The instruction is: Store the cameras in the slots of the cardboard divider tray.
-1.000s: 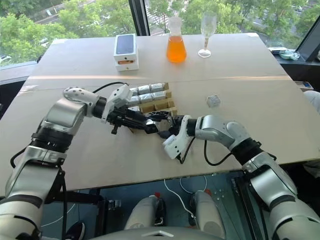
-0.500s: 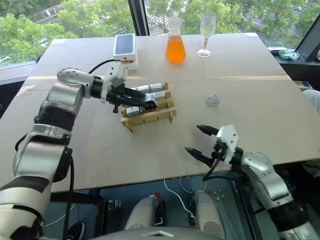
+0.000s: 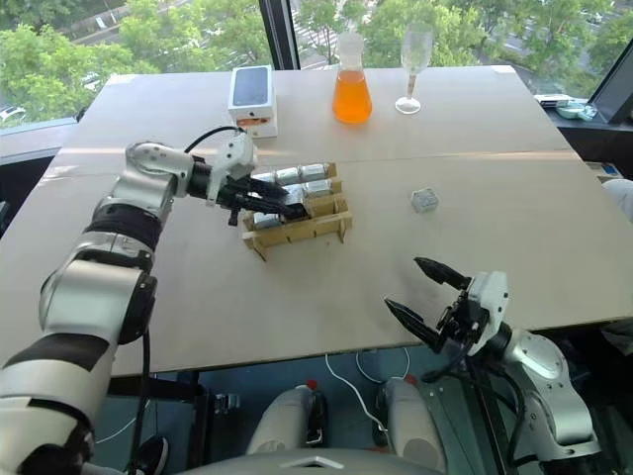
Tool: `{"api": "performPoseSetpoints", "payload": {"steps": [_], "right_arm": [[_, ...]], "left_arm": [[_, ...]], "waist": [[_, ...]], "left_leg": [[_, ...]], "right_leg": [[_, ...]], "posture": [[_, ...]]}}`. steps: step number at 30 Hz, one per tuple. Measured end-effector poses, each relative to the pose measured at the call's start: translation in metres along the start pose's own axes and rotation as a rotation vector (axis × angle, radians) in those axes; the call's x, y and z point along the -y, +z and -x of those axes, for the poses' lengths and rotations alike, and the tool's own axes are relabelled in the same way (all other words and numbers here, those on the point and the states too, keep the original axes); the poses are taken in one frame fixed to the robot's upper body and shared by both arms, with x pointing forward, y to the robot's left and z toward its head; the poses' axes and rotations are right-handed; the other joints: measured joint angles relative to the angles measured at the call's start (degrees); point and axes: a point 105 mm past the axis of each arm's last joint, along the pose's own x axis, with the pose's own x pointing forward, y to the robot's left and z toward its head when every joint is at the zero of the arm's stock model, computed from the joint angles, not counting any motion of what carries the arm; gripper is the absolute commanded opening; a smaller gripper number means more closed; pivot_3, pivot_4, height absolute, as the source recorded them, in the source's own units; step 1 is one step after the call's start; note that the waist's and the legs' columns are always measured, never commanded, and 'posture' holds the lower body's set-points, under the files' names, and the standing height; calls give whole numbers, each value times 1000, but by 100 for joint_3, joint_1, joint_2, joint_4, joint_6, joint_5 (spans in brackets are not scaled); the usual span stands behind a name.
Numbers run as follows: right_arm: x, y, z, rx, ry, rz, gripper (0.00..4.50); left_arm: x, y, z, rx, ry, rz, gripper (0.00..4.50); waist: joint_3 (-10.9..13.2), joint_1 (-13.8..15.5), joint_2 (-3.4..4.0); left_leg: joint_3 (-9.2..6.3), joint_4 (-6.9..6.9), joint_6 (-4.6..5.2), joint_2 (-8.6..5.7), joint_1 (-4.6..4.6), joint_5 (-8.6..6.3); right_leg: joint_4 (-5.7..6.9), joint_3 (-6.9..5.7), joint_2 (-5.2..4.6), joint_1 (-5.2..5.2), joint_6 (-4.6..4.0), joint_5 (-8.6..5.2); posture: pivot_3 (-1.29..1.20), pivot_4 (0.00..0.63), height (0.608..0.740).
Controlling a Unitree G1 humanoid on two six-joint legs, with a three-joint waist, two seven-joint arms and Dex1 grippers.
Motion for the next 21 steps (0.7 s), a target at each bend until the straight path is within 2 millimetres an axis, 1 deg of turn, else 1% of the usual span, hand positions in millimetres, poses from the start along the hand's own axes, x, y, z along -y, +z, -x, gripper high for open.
{"api": "performPoseSetpoints", "payload": {"steps": [13, 16, 17, 19, 20, 21], "right_arm": [[-2, -1, -3, 9, -9, 18, 4500], [0, 1, -5, 18, -6, 26, 4500], [0, 1, -5, 19, -7, 27, 4500], [0, 2, -5, 21, -9, 27, 4500], [1, 2, -5, 21, -14, 28, 4500], [2, 2, -5, 20, -30, 32, 4500]], "left_arm": [[-2, -4, -2, -46, 10, -27, 719], [-2, -6, -4, -47, 15, -3, 719], [-2, -6, -4, -46, 14, 8, 1751], [-1, -5, -4, -34, 1, 24, 2569], [0, -5, -4, -28, -8, 29, 3060], [0, -3, -4, -18, -6, 26, 3433]], "waist": [[0, 5, 0], [0, 4, 0], [0, 4, 0], [0, 5, 0], [0, 4, 0], [0, 3, 0]], "left_leg": [[-2, 1, -1, 0, 1, 0], [-2, 1, 0, 0, 5, 0], [-2, 2, 0, 0, 5, 0], [-3, 2, -1, -1, 4, 0], [-2, 2, -1, -1, 4, 1], [-2, 3, -1, 0, 4, 1]], "right_leg": [[3, -2, 1, 0, 0, 0], [10, -1, 2, 1, 0, 0], [11, -2, 2, 1, 0, 0], [12, -3, 3, 1, 0, 0], [12, -2, 2, 1, 0, 0], [12, -3, 2, 1, 0, 0]], "posture": [[0, 150, 740], [0, 150, 740], [0, 150, 740], [0, 150, 740], [0, 150, 740], [0, 150, 740]]}}
